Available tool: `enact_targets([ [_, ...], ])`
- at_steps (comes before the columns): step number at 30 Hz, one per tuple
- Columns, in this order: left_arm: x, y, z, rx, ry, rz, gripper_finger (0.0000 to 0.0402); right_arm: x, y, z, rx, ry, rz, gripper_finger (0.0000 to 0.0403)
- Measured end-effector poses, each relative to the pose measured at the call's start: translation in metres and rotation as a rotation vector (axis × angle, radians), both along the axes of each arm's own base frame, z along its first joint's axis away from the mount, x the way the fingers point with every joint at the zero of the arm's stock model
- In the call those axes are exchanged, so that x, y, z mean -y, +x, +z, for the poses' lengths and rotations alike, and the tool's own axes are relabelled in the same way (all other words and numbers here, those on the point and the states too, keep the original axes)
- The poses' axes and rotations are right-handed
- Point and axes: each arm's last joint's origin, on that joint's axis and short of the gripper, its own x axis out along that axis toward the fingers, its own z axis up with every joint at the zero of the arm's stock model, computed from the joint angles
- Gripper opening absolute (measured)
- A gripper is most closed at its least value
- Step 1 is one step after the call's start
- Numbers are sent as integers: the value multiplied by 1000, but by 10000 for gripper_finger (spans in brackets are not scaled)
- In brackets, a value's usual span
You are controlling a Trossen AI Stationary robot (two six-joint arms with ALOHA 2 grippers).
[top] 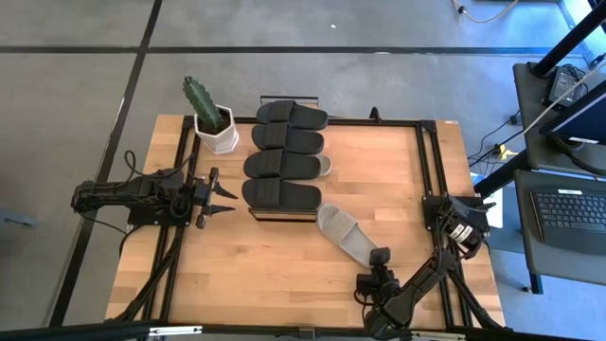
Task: Pick and place slides into the shelf
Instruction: Put the white slide under the shelf
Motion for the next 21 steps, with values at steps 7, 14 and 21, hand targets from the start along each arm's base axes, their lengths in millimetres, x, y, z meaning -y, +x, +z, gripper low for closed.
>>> enact_targets([
  [7, 0, 0, 0, 0, 0, 0, 147, 0, 1, -2, 8, 8, -8, 113],
  [14, 0, 0, 0, 0, 0, 0, 147, 0, 1, -2, 76, 14, -76, 46],
  [21, 0, 0, 0, 0, 0, 0, 147, 7, -5, 5, 20, -70, -125, 45],
])
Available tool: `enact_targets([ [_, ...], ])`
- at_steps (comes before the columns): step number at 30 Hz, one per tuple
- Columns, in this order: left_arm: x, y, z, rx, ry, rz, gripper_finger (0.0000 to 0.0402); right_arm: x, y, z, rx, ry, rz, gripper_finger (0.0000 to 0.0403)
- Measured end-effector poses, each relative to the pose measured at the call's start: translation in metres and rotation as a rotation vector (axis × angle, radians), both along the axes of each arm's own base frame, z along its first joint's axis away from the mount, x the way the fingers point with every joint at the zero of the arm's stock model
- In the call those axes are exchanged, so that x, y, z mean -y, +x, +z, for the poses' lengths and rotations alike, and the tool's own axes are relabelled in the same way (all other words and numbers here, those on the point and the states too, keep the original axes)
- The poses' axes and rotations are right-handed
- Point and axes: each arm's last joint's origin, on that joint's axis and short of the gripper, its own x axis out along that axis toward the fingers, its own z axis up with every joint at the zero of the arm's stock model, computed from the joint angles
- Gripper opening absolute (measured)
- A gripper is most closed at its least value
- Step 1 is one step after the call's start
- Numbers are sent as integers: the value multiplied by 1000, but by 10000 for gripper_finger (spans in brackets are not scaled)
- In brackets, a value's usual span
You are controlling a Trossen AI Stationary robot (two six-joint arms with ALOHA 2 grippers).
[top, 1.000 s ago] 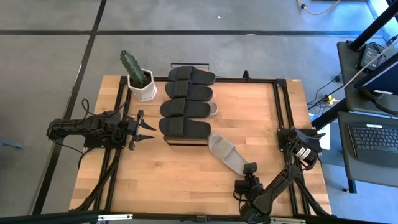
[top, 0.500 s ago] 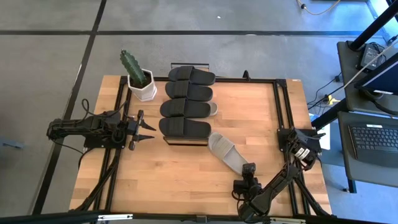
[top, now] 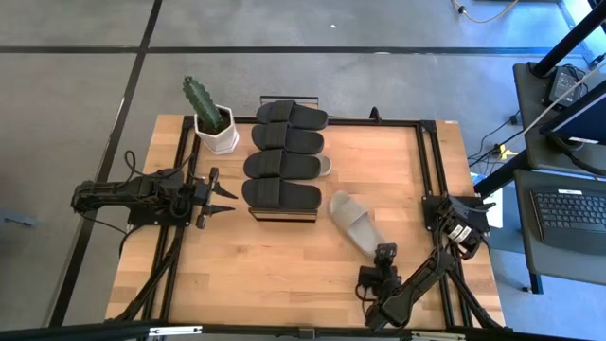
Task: Pick and place slides into the shelf
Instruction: Put the white slide under the shelf
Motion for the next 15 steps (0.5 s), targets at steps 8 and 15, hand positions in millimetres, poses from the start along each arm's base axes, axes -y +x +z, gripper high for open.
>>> enact_targets([
  [8, 0, 0, 0, 0, 0, 0, 147, 14, -10, 23, -32, -114, 22, 45],
  [15, 0, 0, 0, 3, 30, -6, 147, 38, -29, 54, 99, -103, 8, 43],
])
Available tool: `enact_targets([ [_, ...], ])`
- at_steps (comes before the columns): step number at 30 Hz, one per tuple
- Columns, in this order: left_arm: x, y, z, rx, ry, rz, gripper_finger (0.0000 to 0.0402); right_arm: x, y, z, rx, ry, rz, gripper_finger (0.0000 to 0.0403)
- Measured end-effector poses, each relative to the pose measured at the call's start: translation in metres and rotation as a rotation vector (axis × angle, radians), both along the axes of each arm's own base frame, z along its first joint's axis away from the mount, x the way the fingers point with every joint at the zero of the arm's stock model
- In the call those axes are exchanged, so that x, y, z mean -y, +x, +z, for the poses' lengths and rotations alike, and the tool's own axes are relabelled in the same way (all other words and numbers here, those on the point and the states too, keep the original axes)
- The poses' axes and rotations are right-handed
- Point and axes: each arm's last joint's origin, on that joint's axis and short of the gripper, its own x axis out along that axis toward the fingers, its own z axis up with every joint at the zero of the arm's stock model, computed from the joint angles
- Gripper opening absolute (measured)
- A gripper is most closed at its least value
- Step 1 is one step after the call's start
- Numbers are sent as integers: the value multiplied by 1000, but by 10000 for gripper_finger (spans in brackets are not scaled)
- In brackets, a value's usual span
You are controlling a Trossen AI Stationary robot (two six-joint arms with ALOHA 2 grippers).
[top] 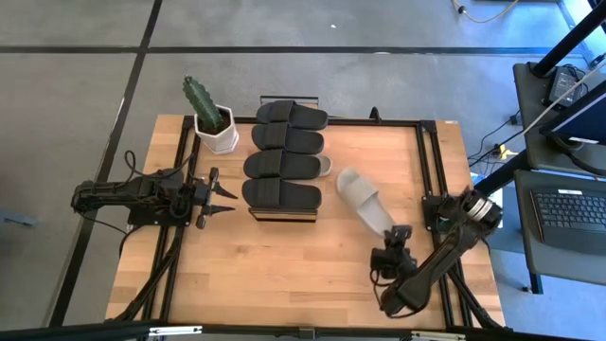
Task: Pick and place slides into the shelf
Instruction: Put the white slide under the shelf
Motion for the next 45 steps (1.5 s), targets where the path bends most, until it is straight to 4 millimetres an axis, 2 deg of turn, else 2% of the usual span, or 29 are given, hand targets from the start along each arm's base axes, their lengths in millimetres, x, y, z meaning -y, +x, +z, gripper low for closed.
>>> enact_targets([
  [4, 0, 0, 0, 0, 2, 0, 147, 19, -12, 12, -24, 34, 23, 43],
  [10, 0, 0, 0, 5, 54, 7, 147, 52, -15, 10, -6, 118, 44, 43],
  [15, -1, 0, 0, 5, 69, 14, 147, 64, -1, 1, -11, 214, 146, 42],
  [25, -1, 0, 0, 6, 84, 13, 147, 90, 29, -2, -122, 150, 291, 42],
  [30, -1, 0, 0, 6, 84, 13, 147, 92, 38, -4, -163, 214, 361, 42],
  [35, -1, 0, 0, 6, 85, 15, 147, 93, 47, -4, -208, 199, 491, 42],
  [45, -1, 0, 0, 5, 85, 16, 147, 126, 67, -5, -300, 158, 553, 41],
])
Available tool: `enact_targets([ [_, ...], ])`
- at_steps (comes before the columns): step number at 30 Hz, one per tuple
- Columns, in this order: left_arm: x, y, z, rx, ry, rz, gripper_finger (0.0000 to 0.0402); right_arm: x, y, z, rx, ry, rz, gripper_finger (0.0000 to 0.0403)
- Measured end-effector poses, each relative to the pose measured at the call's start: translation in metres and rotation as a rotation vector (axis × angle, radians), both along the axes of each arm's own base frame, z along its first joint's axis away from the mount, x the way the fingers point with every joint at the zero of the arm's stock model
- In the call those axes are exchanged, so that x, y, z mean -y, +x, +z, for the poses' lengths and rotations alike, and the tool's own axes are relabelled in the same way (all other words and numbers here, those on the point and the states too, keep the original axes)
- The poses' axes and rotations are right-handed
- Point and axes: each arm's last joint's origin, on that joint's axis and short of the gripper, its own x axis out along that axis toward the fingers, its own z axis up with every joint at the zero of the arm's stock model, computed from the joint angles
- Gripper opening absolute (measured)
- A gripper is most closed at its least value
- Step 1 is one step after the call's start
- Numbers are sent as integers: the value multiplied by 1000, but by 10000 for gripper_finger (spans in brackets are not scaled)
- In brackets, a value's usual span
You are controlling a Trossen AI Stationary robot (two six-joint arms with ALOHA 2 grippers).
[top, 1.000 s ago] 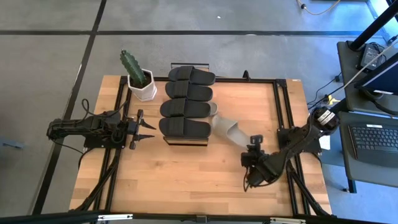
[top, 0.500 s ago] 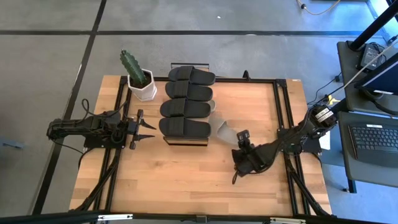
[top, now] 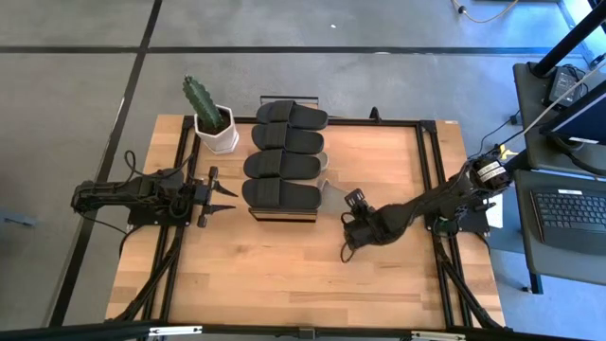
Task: Pick and place slides into the shelf
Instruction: Put the white slide under the shelf
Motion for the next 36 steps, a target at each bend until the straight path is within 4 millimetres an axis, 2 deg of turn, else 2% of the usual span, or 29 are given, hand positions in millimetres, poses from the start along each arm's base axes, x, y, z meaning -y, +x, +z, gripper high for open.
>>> enact_targets([
  [6, 0, 0, 0, 0, 1, 2, 147, 21, 8, -1, -50, -31, 28, 41],
  [13, -1, 0, 0, -1, 27, 40, 147, 45, -1, -32, -107, -81, 125, 40],
  [16, -1, 0, 0, 0, 57, 37, 147, 53, -5, -38, -78, -74, 128, 40],
  [21, -2, 0, 0, 1, 107, 53, 147, 58, -8, -39, -45, -80, 189, 40],
  [28, -3, 0, 0, 0, 123, 71, 147, 57, -1, -35, -10, -129, 328, 40],
  [36, -3, 0, 0, 0, 125, 82, 147, 76, 9, -32, 41, -110, 330, 40],
])
